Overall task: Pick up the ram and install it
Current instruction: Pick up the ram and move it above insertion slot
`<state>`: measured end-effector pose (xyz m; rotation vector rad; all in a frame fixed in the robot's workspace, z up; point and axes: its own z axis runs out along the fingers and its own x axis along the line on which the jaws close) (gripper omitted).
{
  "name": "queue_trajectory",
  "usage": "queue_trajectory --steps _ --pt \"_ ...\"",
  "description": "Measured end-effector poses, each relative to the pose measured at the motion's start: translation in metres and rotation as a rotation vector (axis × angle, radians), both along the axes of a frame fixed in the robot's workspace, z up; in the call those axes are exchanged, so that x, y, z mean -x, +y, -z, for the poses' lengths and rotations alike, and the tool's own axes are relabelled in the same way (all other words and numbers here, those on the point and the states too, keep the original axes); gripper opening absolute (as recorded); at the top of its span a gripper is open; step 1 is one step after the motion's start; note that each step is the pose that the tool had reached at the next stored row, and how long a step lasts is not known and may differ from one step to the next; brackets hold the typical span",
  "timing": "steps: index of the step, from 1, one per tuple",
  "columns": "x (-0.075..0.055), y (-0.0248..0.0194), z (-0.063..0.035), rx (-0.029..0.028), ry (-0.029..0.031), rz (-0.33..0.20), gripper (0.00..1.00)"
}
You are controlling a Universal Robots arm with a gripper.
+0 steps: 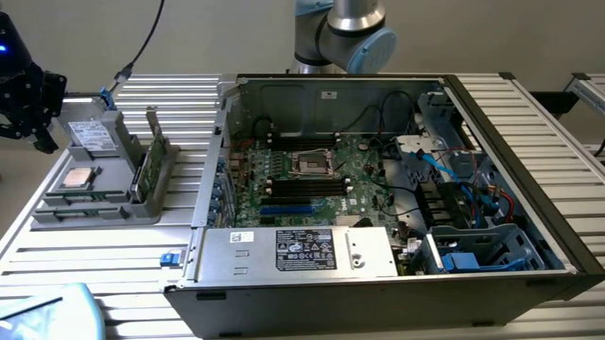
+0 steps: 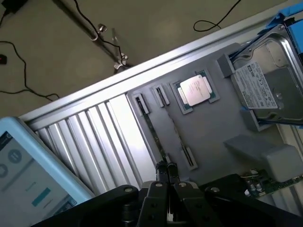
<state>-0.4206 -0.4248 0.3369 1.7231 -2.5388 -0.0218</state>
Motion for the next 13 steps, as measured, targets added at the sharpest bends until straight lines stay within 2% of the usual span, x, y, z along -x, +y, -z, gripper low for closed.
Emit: queue_trajectory --steps 13 --pt "0.0000 0.0000 0.0012 -0.0016 0.0001 -0.235 0.10"
